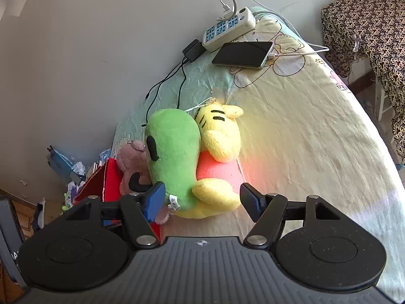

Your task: Organize objects

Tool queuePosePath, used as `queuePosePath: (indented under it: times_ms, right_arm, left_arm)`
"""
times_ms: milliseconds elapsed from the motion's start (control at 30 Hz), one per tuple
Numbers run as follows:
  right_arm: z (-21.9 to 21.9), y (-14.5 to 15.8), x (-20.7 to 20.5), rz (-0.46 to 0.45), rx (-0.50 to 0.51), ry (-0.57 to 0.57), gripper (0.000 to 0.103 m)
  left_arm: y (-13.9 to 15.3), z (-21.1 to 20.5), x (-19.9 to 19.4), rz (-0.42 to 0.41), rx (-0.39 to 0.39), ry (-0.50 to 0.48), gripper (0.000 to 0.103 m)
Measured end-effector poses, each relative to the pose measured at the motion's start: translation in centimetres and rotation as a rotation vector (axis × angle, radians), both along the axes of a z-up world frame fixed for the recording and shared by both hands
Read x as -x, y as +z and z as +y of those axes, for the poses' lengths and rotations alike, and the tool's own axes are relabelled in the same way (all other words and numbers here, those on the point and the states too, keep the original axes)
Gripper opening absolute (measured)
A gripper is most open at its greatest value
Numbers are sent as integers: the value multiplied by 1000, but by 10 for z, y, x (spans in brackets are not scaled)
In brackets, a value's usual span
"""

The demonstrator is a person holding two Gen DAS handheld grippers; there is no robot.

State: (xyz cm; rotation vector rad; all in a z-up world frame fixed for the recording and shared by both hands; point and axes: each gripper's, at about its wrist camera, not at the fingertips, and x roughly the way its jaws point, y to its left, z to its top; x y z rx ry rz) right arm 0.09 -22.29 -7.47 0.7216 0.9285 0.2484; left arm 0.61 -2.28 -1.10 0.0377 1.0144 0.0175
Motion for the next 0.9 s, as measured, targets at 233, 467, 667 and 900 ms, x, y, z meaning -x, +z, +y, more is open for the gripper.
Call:
queuePosePath:
  times_ms: [233,467,667,900]
  right_arm:
    - [9,-2,3,8,4,22,70]
    - [10,0,-2,-17,-13,51,70]
    - [16,0,-3,-31,-20,73,70]
    - [18,6,-16,-79,-24,94,70]
  left_arm:
    - [-8,-1,-3,6,9,-10,102]
    - [-13,3,-4,3,40,-10,102]
    - [-14,5,-6,-11,62,-21,102]
    - [-11,1,-12,-32,117,-108,102]
